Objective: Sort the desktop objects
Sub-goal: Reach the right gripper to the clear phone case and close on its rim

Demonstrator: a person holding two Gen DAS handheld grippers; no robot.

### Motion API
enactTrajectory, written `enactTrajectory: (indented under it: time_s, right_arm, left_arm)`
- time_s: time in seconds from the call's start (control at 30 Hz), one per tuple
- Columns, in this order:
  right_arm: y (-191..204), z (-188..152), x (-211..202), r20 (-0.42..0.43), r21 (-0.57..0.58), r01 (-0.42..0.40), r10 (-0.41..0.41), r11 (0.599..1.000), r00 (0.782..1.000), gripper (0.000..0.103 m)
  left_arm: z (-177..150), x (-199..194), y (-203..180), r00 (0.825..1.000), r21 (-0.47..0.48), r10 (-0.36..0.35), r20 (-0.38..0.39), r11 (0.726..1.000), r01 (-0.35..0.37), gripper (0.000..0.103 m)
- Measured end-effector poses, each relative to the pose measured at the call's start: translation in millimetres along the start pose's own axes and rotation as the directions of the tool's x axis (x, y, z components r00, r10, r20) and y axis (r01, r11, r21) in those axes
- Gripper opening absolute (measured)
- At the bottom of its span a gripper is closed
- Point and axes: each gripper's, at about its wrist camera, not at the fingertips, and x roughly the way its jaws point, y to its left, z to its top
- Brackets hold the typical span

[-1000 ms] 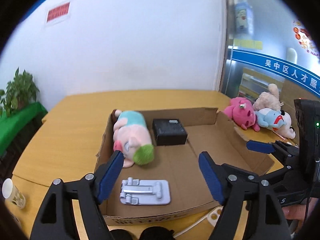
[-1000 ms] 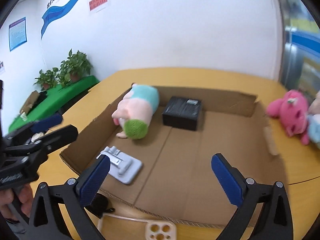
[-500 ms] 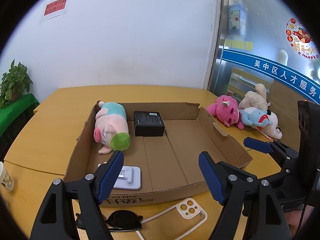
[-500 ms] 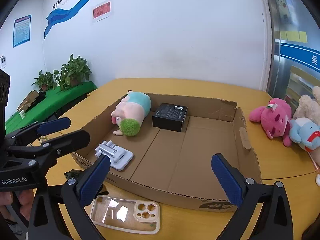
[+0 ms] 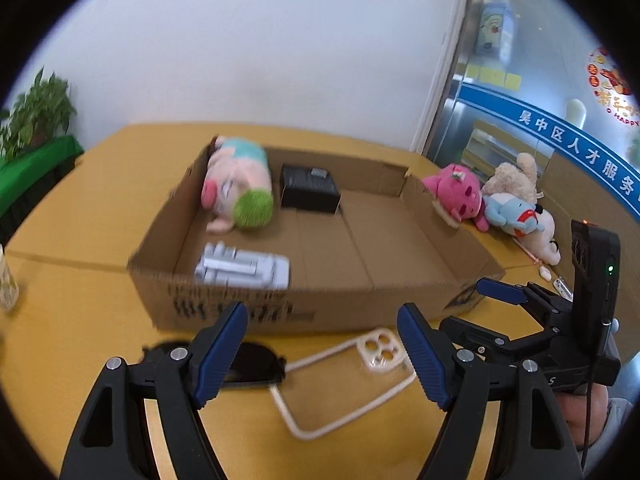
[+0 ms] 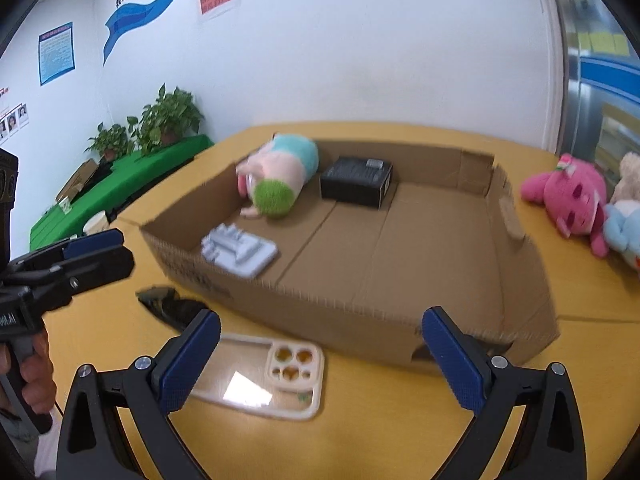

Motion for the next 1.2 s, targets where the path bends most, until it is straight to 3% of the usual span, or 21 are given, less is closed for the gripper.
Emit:
enactTrajectory:
  time_s: [0.07,0.17,0.27,0.33,0.63,0.87,1.07,1.2]
  right_arm:
    - [-2,-14,11,-0.047,0.005,-0.008,0.009,1.0,0.999,0.098]
    - [-4,-30,31,-0.124,0.029,-0.043,0.046,0.999,0.991,0.082]
    - [-3,-38,47,-0.173,0.04,-0.055,0.061,0.998,0.983,0.075]
    - [-1,-40,52,-0.189,0.037,-0.069,0.075,0.997,0.979,0.074]
    - [13,-47,75,-0.263,0.069,-0.227,0.237,0.971,0.935,0.076]
    - [13,-43,80,-0.26,0.084,-0.268,0.28,0.96,0.924,0.082]
    - [3,-61,56,-0.237,0.123,-0.294,0.316,0.948,0.919,0.082]
    - [-10,-70,26,-0.15,0.149,-0.281,0.303,0.948,0.941,0.082]
  left_arm:
    - [-13,8,9,0.999,-0.031,-0.006,-0.05,0.999,0.005,0.077]
    - [-30,20,19,0.993,-0.075,-0.016,-0.116,0.997,0.007,0.076]
    - [-39,29,26,0.987,-0.111,-0.045,-0.153,0.993,0.028,0.061]
    - [-44,35,26,0.982,-0.113,-0.058,-0.177,0.993,0.038,0.055]
    - [-62,65,28,0.951,-0.169,-0.138,-0.277,0.981,0.093,0.055]
    - [-62,66,37,0.95,-0.213,-0.171,-0.262,0.97,0.116,0.056]
    - [-63,59,24,0.945,-0.184,-0.219,-0.243,0.967,0.176,0.056]
    - [-57,54,8,0.941,-0.141,-0.265,-0.21,0.961,0.239,0.056]
